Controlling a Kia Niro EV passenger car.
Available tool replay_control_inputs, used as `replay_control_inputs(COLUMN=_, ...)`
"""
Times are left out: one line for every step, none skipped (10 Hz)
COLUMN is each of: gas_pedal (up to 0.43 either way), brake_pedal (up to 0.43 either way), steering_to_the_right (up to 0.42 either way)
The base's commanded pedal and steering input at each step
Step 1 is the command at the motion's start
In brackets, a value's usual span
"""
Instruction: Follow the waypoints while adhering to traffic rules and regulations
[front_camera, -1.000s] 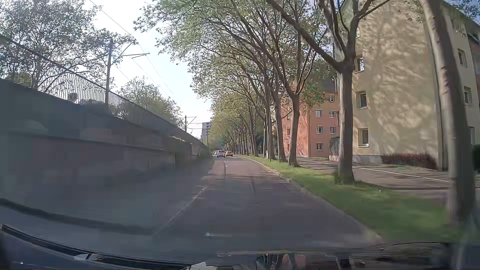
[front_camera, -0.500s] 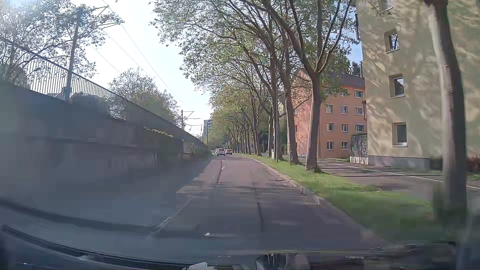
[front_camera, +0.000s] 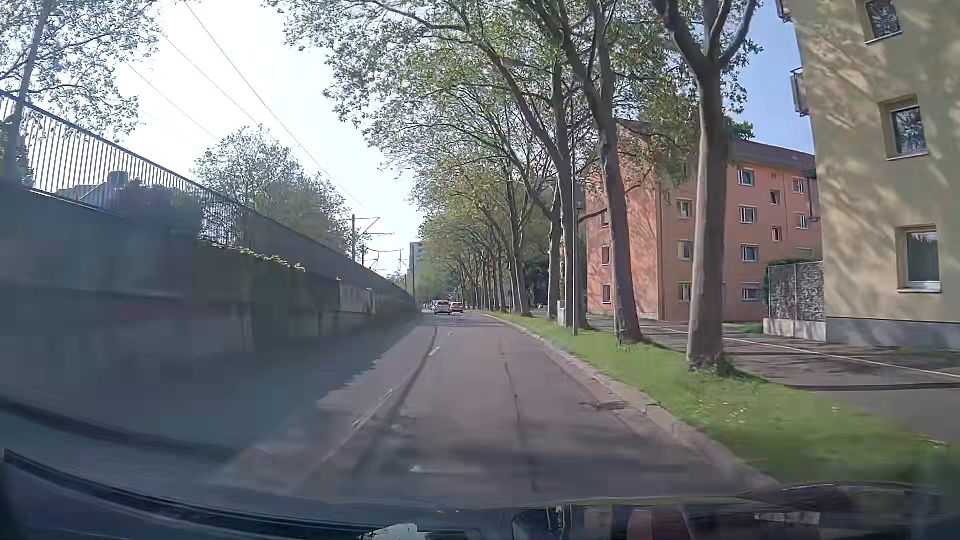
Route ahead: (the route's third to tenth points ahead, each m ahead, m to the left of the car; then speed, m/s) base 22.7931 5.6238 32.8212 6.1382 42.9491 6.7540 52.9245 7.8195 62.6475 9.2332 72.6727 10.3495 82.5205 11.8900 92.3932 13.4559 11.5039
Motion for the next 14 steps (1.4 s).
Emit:
replay_control_inputs(gas_pedal=0.13, brake_pedal=0.0, steering_to_the_right=-0.004)
replay_control_inputs(gas_pedal=0.118, brake_pedal=0.0, steering_to_the_right=-0.004)
replay_control_inputs(gas_pedal=0.118, brake_pedal=0.0, steering_to_the_right=-0.004)
replay_control_inputs(gas_pedal=0.118, brake_pedal=0.0, steering_to_the_right=-0.004)
replay_control_inputs(gas_pedal=0.118, brake_pedal=0.0, steering_to_the_right=-0.004)
replay_control_inputs(gas_pedal=0.118, brake_pedal=0.0, steering_to_the_right=-0.004)
replay_control_inputs(gas_pedal=0.11, brake_pedal=0.0, steering_to_the_right=-0.005)
replay_control_inputs(gas_pedal=0.11, brake_pedal=0.0, steering_to_the_right=-0.006)
replay_control_inputs(gas_pedal=0.11, brake_pedal=0.0, steering_to_the_right=-0.008)
replay_control_inputs(gas_pedal=0.11, brake_pedal=0.0, steering_to_the_right=-0.007)
replay_control_inputs(gas_pedal=0.11, brake_pedal=0.0, steering_to_the_right=-0.008)
replay_control_inputs(gas_pedal=0.11, brake_pedal=0.0, steering_to_the_right=-0.008)
replay_control_inputs(gas_pedal=0.11, brake_pedal=0.0, steering_to_the_right=-0.009)
replay_control_inputs(gas_pedal=0.098, brake_pedal=0.0, steering_to_the_right=-0.009)
